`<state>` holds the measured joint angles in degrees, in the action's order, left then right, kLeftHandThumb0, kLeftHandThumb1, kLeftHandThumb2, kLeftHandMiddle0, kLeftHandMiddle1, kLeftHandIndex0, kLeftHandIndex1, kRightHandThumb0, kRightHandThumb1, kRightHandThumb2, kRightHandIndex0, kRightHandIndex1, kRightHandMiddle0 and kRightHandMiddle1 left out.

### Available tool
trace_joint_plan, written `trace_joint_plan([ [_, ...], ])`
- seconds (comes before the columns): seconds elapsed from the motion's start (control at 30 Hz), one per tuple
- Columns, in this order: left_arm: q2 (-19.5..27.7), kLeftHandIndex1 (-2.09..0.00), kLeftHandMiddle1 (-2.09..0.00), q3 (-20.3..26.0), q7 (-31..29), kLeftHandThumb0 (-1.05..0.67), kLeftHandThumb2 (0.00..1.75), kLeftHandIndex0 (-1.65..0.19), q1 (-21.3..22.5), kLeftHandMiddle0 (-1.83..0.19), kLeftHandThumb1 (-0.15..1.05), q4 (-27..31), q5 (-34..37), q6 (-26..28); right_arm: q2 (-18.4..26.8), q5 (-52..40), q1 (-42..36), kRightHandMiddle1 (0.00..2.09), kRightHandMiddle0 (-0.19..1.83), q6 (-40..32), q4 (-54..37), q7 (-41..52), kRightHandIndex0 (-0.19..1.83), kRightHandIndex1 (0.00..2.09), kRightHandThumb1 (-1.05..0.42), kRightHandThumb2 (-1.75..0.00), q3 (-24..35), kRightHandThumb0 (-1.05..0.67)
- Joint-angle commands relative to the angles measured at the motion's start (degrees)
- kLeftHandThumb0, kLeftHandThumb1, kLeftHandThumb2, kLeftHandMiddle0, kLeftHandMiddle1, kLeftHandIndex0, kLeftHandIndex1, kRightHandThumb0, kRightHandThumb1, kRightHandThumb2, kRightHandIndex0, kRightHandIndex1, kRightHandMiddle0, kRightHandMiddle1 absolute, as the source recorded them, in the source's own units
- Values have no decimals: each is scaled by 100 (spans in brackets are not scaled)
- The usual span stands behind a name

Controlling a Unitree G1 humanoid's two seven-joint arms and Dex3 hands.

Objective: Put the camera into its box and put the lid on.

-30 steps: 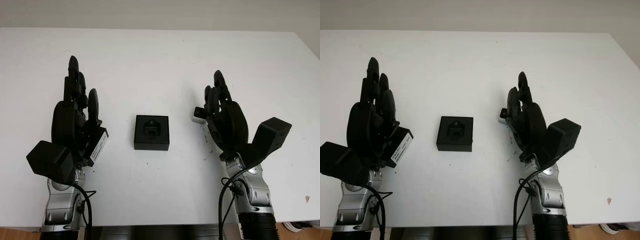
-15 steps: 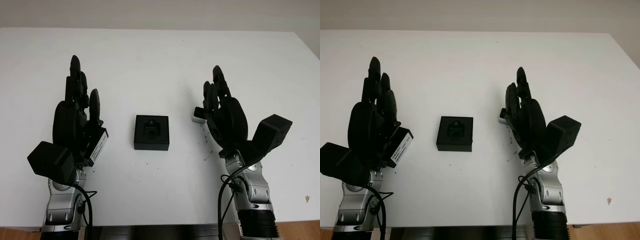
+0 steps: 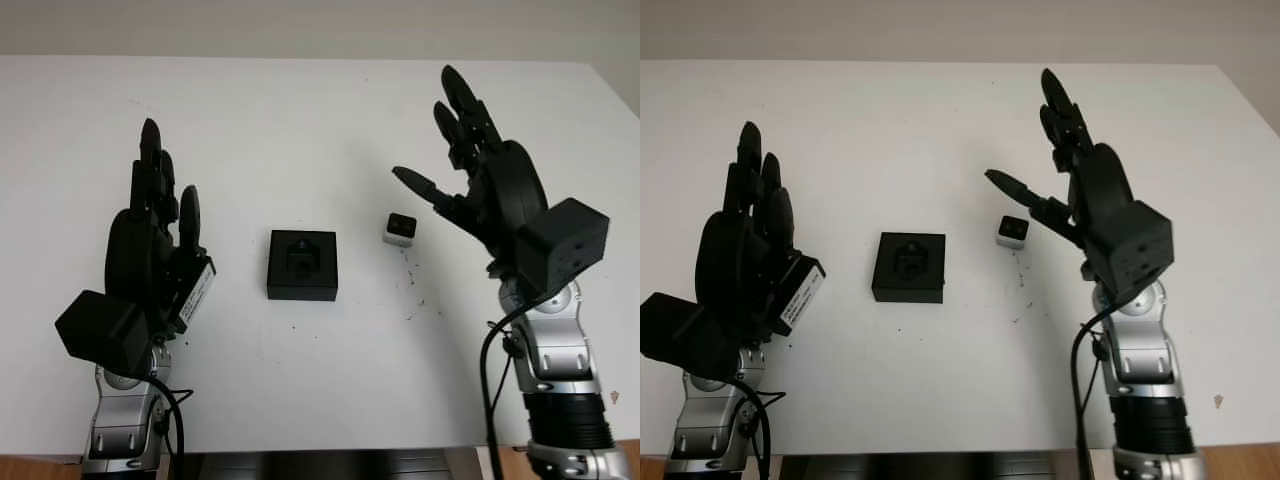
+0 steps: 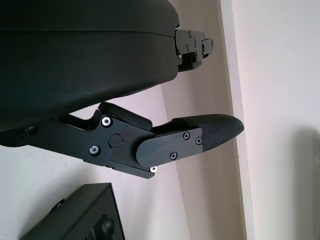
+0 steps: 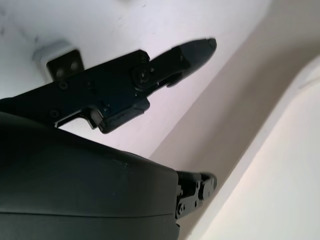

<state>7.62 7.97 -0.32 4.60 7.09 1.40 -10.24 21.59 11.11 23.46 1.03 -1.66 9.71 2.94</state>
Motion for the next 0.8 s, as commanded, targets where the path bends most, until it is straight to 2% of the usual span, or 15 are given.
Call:
trace_joint_plan([
  [0.0,-17,-5,-5,-19,-19,-71,62,8,-74,10,105,101,-5,10,229,305,160,28,22,175,104,-37,25,23,-79,-3,-131,-65],
  [0.17,-41,-5,-5,-56,7,-72,62,8,-86,10,105,50,-61,-23,638,1376,350,29,24,169,368,-125,27,22,-80,-5,-572,-70],
  [0.23,-49,-5,-5,-74,11,-72,63,8,-79,10,105,59,-73,6,691,1596,393,29,26,150,445,-99,27,21,-77,-4,-697,-69],
  [0.4,-39,-5,-5,-88,-4,-71,64,8,-41,10,105,10,-110,-31,811,2195,392,17,26,-498,275,344,26,17,-77,-5,-1048,-61],
  [0.57,-40,-5,-5,-85,-18,-71,64,8,-11,10,105,-3,-100,-4,952,2839,353,13,34,-655,248,364,38,21,-78,-5,-1322,-64],
  [0.77,-27,-5,-5,-90,-48,-72,65,9,26,11,105,-89,-105,-87,966,3203,315,10,37,-925,239,493,41,20,-81,-6,-1457,-68],
])
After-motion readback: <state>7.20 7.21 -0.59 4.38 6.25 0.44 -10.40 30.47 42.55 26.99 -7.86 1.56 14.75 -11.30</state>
